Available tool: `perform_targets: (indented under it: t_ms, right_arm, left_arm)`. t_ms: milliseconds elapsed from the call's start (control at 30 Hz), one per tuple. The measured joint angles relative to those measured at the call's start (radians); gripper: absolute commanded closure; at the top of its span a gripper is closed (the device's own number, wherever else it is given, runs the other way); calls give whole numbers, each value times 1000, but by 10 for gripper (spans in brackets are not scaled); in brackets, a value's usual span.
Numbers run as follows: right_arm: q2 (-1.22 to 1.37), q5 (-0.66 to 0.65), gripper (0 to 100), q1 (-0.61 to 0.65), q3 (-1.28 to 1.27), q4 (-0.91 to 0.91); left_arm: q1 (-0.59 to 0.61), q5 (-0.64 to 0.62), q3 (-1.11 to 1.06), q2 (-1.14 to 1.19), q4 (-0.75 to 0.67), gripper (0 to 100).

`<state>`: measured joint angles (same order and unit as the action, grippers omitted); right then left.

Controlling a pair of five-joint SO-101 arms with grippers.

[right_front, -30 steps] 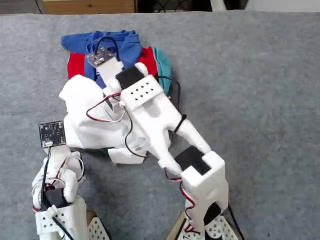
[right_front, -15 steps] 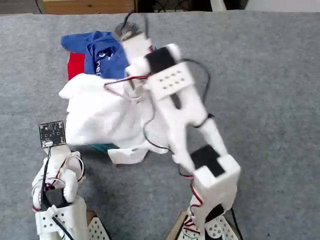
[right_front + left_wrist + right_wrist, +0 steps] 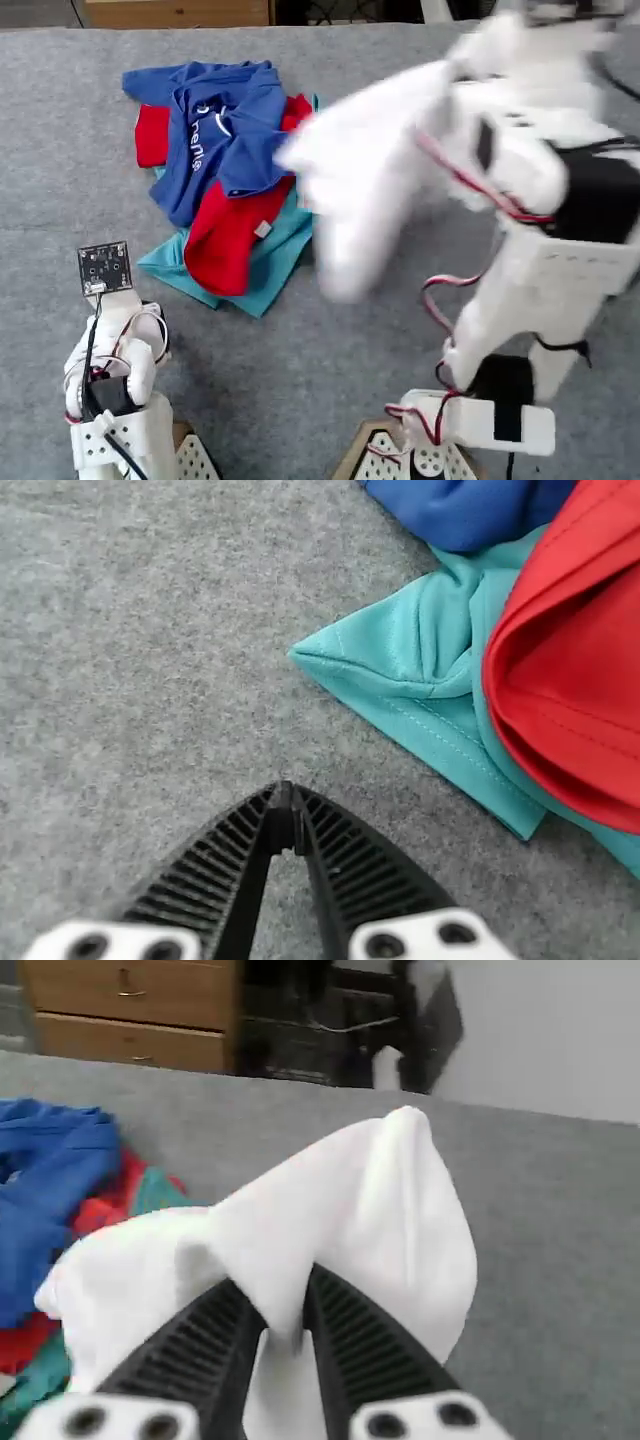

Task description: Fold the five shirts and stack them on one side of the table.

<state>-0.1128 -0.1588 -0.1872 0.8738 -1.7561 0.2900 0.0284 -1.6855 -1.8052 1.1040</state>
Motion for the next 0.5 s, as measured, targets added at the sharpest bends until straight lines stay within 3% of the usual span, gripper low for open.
perform_targets:
  t_ms: [133, 300, 500]
  right_arm:
    - [0, -38, 984, -149, -146, 0]
    - [0, -187, 984, -192, -502, 41]
    - [0, -216, 984, -192, -1065, 385]
  left_arm:
    - [0, 0, 0, 0, 0, 966]
    - [0, 0, 0, 0, 0, 948]
    - [-12, 35, 32, 0, 0, 881]
